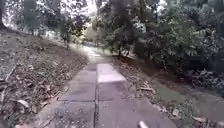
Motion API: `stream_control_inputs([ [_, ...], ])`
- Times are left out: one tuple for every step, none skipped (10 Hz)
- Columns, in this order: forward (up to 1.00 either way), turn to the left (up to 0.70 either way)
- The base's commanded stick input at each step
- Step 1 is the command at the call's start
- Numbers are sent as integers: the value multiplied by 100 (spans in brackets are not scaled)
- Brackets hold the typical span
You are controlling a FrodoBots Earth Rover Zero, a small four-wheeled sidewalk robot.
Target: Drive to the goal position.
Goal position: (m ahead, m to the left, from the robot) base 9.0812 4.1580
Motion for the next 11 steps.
stream_control_inputs([
  [70,0],
  [70,0],
  [70,0],
  [70,0],
  [70,0],
  [70,0],
  [70,0],
  [70,2],
  [70,2],
  [70,3],
  [70,3],
])
